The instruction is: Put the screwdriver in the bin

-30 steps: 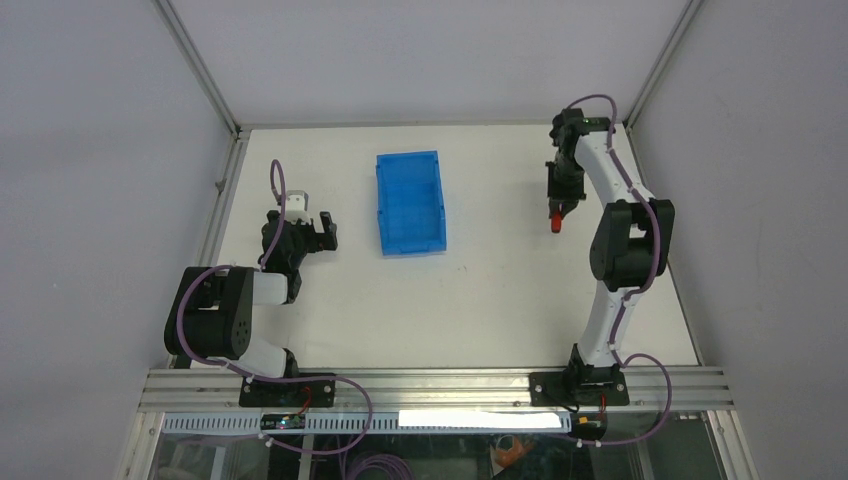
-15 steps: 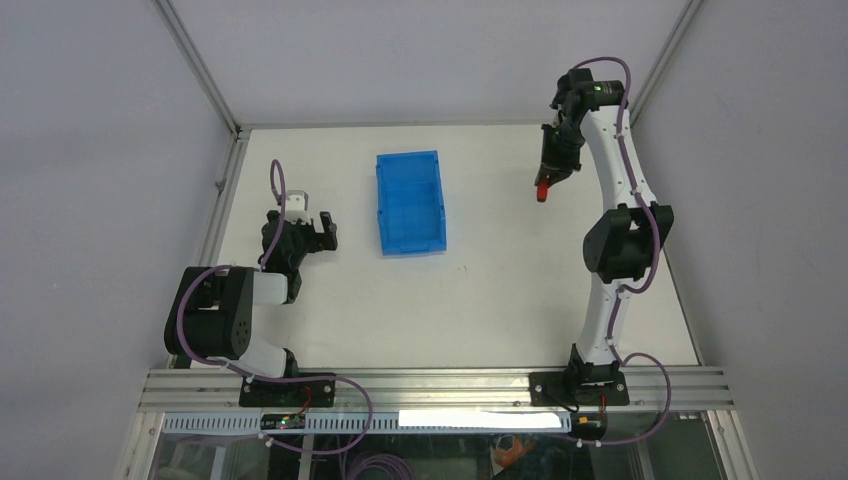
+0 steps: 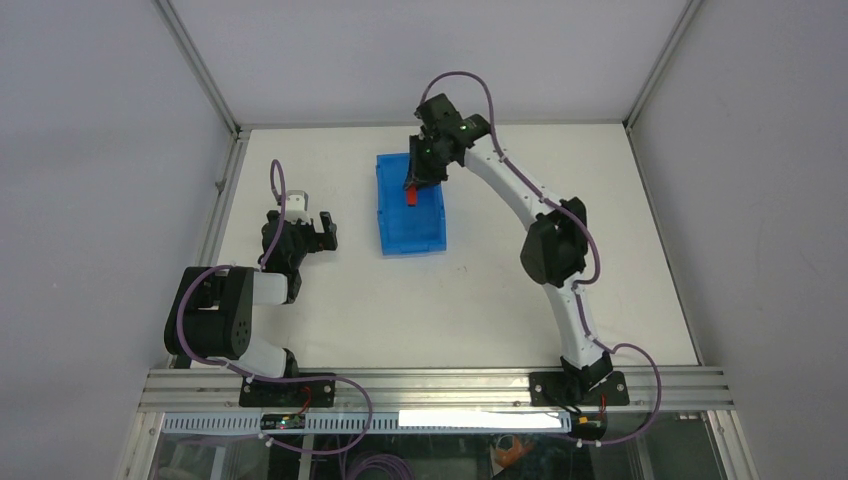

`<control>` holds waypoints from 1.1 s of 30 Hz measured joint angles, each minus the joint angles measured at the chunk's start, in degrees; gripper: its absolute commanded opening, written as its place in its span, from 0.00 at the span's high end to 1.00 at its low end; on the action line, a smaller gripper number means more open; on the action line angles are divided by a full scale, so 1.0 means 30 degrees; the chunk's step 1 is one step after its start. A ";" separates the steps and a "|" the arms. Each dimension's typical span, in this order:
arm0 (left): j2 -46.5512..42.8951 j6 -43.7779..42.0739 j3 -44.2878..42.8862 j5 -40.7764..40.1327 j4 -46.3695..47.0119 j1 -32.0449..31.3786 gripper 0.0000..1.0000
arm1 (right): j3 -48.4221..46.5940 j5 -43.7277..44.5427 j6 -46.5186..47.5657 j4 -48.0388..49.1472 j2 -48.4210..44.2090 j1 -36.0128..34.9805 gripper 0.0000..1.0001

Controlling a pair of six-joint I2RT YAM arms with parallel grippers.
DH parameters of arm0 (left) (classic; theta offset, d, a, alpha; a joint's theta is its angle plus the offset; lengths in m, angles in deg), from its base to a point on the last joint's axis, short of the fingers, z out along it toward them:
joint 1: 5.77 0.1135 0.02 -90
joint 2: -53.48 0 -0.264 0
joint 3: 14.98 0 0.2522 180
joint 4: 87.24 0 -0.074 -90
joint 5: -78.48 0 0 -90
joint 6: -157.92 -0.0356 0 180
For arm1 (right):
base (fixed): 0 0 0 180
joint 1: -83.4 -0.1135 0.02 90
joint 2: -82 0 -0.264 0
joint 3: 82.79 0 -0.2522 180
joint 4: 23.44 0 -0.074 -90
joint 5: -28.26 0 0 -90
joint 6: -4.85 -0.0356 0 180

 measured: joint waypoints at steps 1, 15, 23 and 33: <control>0.0000 0.0000 0.0000 0.0000 0.0000 0.0000 0.01 | -0.0095 0.0444 -0.0029 0.0277 0.0503 -0.0226 1.00; 0.0000 0.0000 0.0000 0.0000 0.0000 0.0000 0.01 | 0.0707 0.5632 0.0284 0.0969 0.3985 -0.2062 0.78; 0.0000 0.0000 0.0000 0.0000 0.0000 0.0000 0.01 | 0.2747 0.7060 -0.0066 0.2455 0.3402 -0.2645 0.66; 0.0000 0.0000 0.0000 0.0000 0.0000 0.0000 0.01 | 0.2492 0.8211 0.0233 0.2426 0.1566 -0.3235 0.46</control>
